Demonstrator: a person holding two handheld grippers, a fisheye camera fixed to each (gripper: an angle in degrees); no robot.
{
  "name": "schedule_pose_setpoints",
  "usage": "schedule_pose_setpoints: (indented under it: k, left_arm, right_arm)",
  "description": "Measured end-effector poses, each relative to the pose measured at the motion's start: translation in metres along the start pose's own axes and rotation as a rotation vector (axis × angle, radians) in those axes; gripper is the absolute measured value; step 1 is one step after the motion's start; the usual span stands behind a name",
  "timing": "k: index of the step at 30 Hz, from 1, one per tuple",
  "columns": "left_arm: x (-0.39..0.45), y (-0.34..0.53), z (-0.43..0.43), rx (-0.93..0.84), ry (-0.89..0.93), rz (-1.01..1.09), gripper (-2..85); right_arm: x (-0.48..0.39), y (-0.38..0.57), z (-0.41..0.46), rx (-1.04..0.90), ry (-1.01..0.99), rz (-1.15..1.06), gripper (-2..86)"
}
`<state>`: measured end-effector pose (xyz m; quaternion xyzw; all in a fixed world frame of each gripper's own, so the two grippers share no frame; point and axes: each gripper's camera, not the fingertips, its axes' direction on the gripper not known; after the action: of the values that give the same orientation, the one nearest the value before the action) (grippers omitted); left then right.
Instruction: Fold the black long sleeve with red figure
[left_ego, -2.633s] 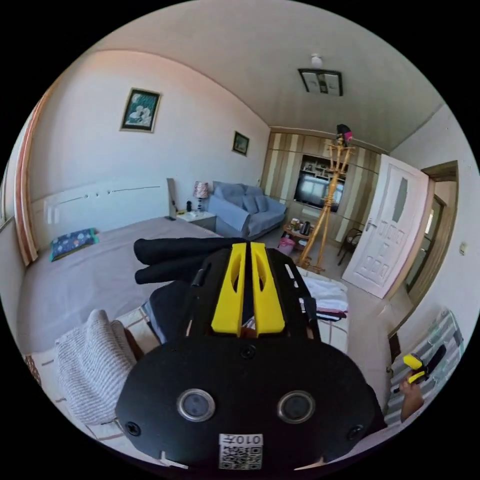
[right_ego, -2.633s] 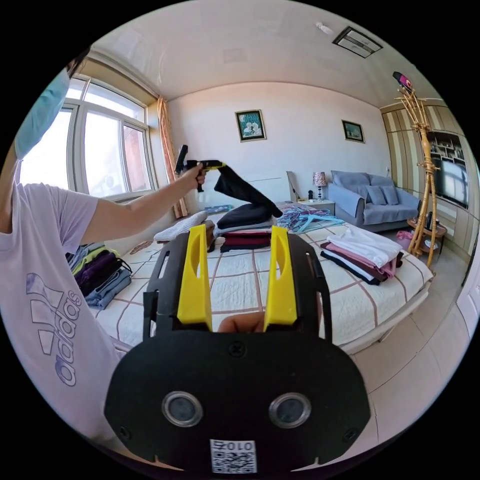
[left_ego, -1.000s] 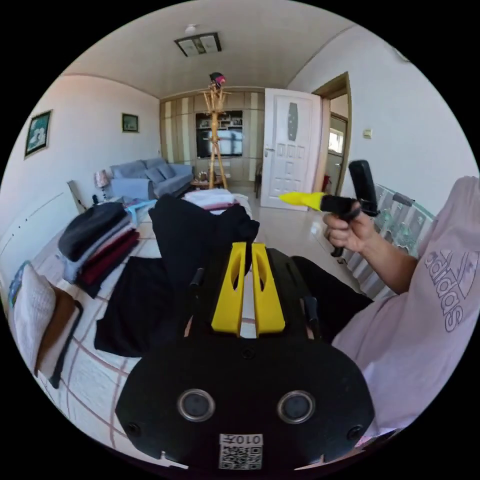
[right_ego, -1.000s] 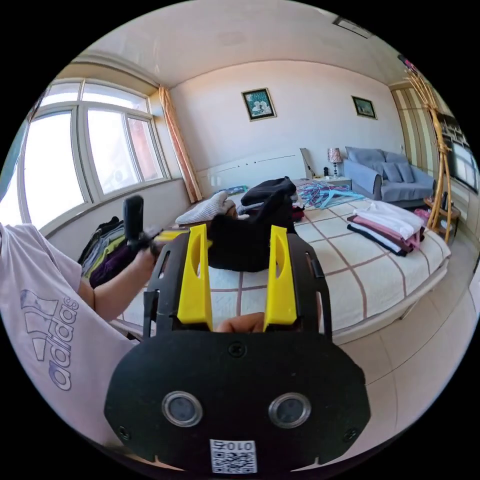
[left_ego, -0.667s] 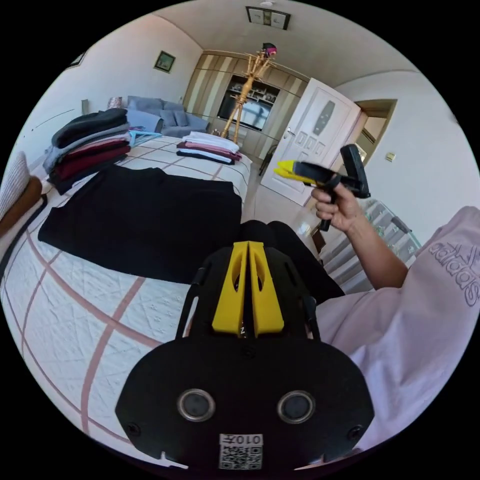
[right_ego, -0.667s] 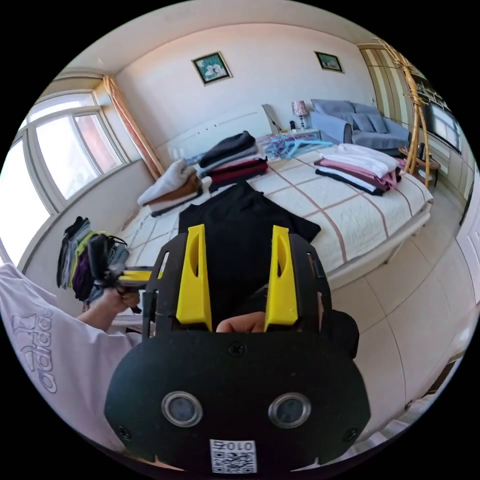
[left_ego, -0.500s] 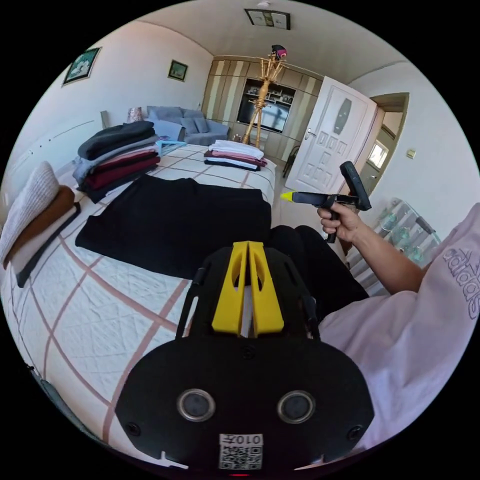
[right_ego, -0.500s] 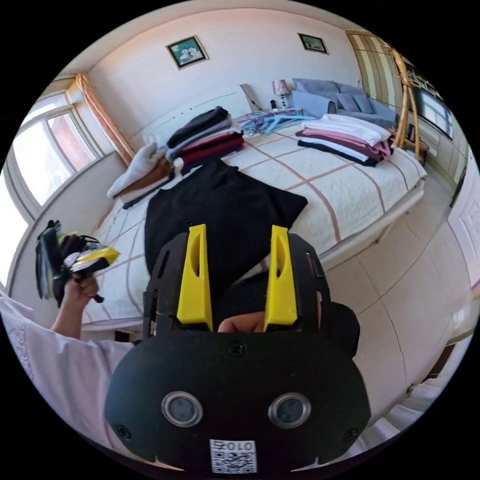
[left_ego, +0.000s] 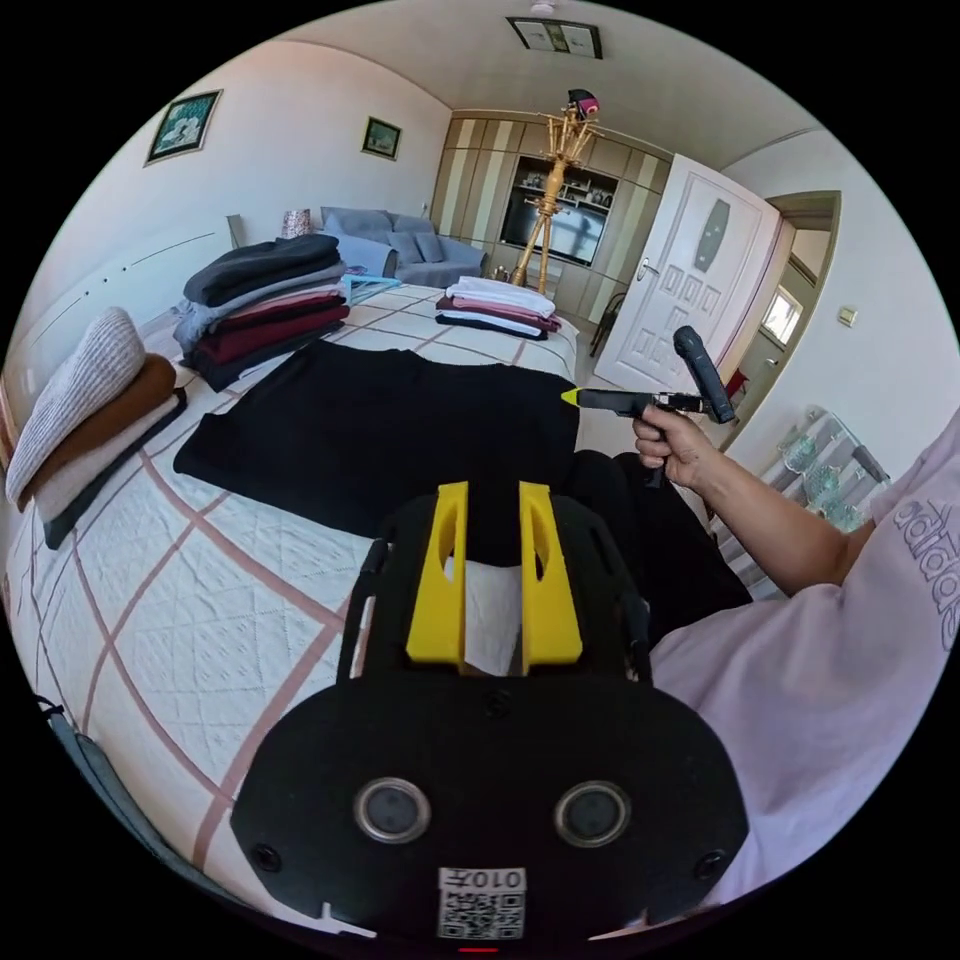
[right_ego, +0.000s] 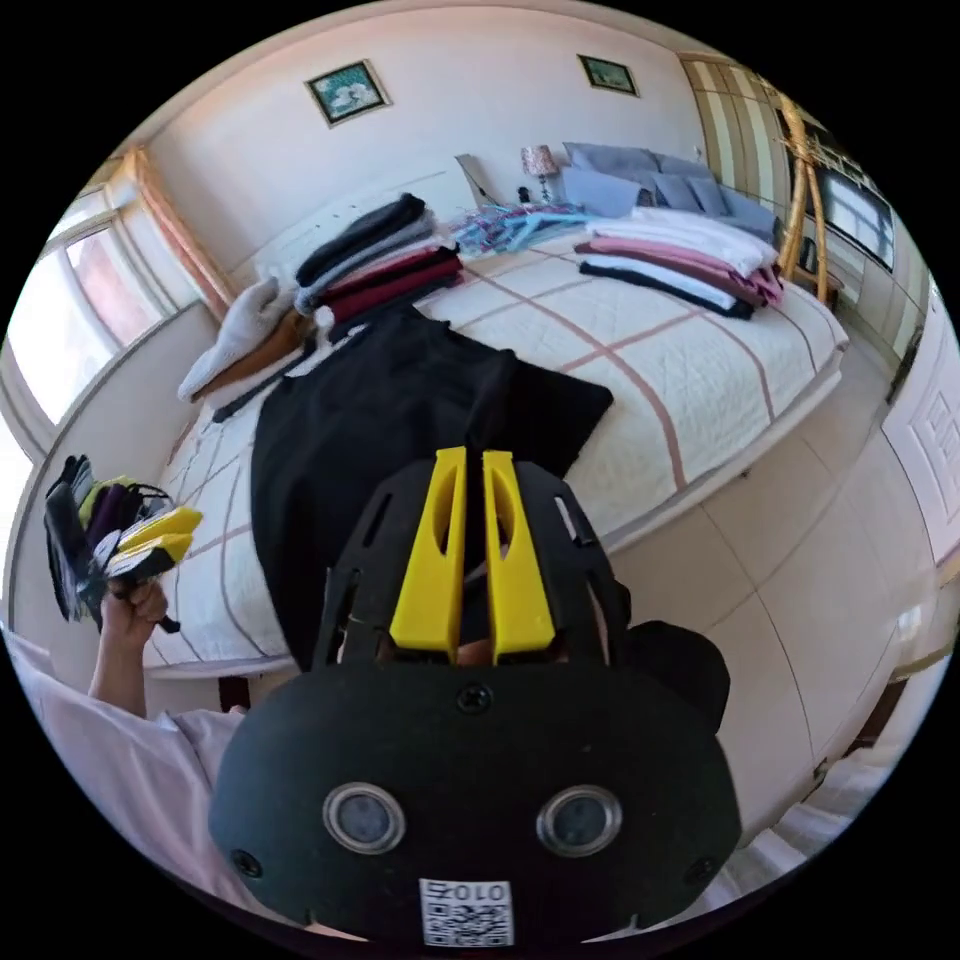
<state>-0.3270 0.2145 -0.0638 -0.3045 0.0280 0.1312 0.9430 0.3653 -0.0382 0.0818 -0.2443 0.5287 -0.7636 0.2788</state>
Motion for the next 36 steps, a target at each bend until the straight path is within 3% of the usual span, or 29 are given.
schedule_pose_setpoints:
  k: [3, 5, 8, 12, 16, 22, 26, 27, 31, 36]
  left_arm:
    - [0.0, -0.01, -0.008, 0.034, 0.025, 0.019, 9.5]
    - [0.004, -0.018, -0.015, 0.045, -0.055, 0.068, 10.1]
    - [0.01, -0.029, -0.024, 0.021, -0.258, 0.169, 10.9]
    - [0.012, -0.032, -0.024, -0.055, -0.444, 0.278, 11.5]
    - [-0.004, -0.03, -0.008, -0.14, -0.568, 0.399, 11.8]
    - [-0.066, -0.107, 0.002, -0.128, -0.315, 0.2, 12.3]
    - [-0.065, -0.157, 0.035, -0.09, -0.566, 0.452, 13.9]
    - [-0.072, -0.175, 0.054, -0.128, -0.559, 0.516, 14.5]
    - [-0.107, -0.233, 0.111, -0.289, -0.249, 0.554, 15.5]
    - [-0.129, -0.264, 0.181, -0.519, -0.103, 0.575, 13.1]
  right_arm:
    - [-0.049, -0.008, -0.032, 0.062, -0.112, -0.282, 3.1]
    - [-0.105, 0.002, -0.045, -0.005, -0.201, -0.703, 2.9]
    - [-0.148, 0.037, -0.037, -0.135, -0.163, -1.061, 2.8]
    - [-0.13, 0.054, -0.008, -0.284, -0.213, -0.99, 3.1]
    - [-0.097, 0.061, -0.008, -0.271, -0.304, -0.826, 3.4]
    - [-0.091, 0.058, -0.016, -0.247, -0.284, -0.776, 2.8]
    - [-0.1, 0.061, -0.018, -0.257, -0.273, -0.809, 2.5]
    - [-0.1, 0.061, -0.02, -0.253, -0.273, -0.809, 2.5]
    - [-0.094, 0.063, -0.035, -0.235, -0.274, -0.785, 2.3]
    - [-0.091, 0.074, -0.045, -0.246, -0.262, -0.758, 2.3]
